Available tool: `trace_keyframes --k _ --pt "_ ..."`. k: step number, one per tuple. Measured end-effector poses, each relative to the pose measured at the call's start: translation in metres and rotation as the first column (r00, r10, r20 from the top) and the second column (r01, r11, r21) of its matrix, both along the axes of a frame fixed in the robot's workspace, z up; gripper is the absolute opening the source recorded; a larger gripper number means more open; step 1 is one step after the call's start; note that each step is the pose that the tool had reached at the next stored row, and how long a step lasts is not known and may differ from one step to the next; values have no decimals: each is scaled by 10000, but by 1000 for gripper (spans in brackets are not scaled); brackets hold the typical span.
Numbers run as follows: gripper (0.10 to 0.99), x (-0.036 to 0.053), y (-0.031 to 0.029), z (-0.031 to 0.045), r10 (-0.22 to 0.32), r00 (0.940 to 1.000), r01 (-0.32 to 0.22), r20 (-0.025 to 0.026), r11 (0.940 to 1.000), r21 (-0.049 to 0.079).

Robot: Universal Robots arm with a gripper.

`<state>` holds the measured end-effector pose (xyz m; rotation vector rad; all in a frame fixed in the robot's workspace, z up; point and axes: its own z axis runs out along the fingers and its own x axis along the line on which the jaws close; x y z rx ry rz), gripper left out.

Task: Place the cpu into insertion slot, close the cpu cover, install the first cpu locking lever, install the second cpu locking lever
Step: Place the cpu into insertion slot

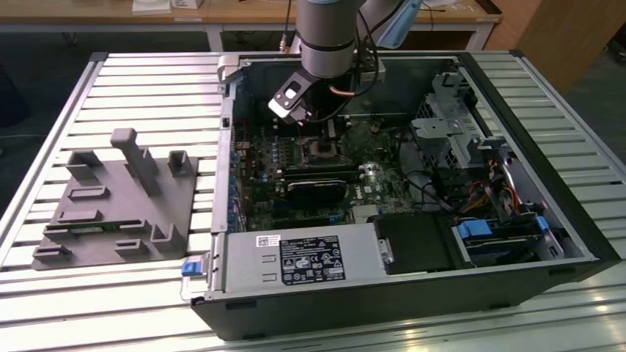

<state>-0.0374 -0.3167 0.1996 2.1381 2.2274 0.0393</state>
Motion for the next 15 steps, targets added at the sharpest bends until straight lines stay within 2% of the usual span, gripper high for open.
trace_keyframes --k 8,15 --pt "106 1 1 3 0 10000 0 8 10000 9" --pt "106 1 1 97 -8 10000 8 20 10000 3"
